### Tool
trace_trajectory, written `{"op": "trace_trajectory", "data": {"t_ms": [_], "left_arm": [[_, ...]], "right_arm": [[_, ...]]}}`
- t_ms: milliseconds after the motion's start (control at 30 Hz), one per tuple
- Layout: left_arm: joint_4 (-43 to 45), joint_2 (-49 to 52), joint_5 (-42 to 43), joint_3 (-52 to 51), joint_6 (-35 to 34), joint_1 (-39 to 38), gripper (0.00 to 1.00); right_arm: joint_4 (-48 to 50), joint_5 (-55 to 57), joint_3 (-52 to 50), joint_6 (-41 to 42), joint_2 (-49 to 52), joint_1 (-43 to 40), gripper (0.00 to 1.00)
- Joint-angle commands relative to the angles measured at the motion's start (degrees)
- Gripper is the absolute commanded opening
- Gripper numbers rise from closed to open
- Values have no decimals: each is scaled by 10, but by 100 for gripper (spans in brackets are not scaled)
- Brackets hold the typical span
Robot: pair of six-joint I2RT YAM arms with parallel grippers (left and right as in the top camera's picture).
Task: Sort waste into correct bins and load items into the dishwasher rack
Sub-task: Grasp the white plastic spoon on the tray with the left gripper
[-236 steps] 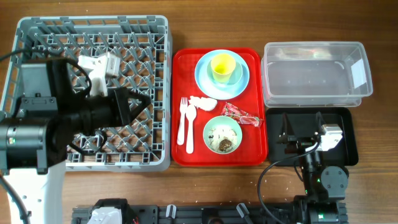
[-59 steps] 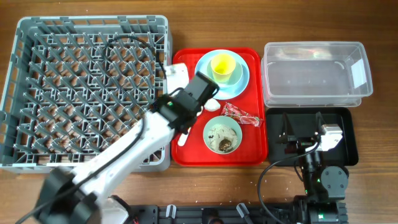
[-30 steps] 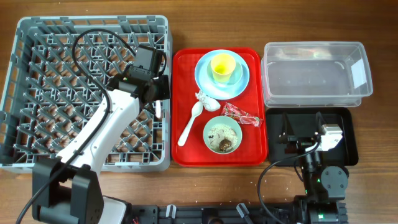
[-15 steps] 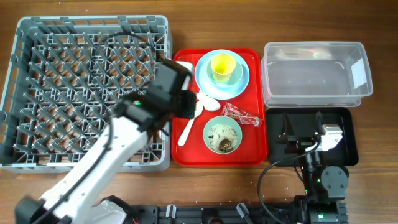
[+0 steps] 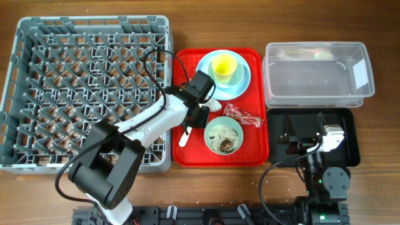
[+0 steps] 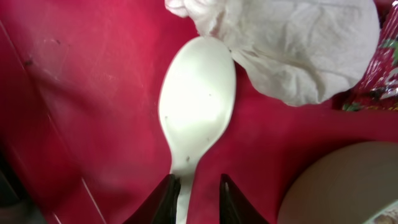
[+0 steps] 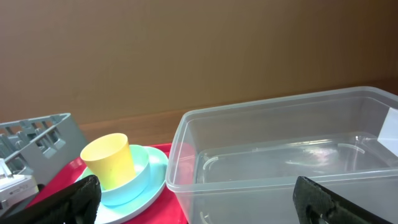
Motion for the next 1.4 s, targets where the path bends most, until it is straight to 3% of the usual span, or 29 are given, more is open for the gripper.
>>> {"op": "trace_trajectory", "data": {"t_ms": [0,133,300,600,767,867,967,1033,1067,1267,1367], "left_arm": [[6,24,-17,-4,-1,-3,22],[8,47,-16,-4,-1,-5,22],[8,44,-17,-3,-1,-5,4],[-2,-78,-63,-2,-1,-5,4],[-30,-179,-182,-2,-1,-4,4],[-56,-249,-314,-2,-1,-4,12],[-90,-298,-364,-3,-1,-4,13],[-120,-301,-364,-3,-19,-3,11],[-133,-299,-361,-3,-55,3,4],[-59,-293,-131,-3,-96,12,12],[-14,-261,-97,-3,-200,5,12]], "right_arm": [[2,5,0,3,-2,-1,100],[2,5,0,3,-2,-1,100],[2,5,0,3,-2,-1,100],[2,5,0,3,-2,-1,100],[2,5,0,3,-2,-1,100],[2,5,0,3,-2,-1,100],[2,5,0,3,-2,-1,100],[2,5,0,3,-2,-1,100],[2,5,0,3,-2,-1,100],[2,5,0,3,-2,-1,100],[2,5,0,3,-2,-1,100]]}}
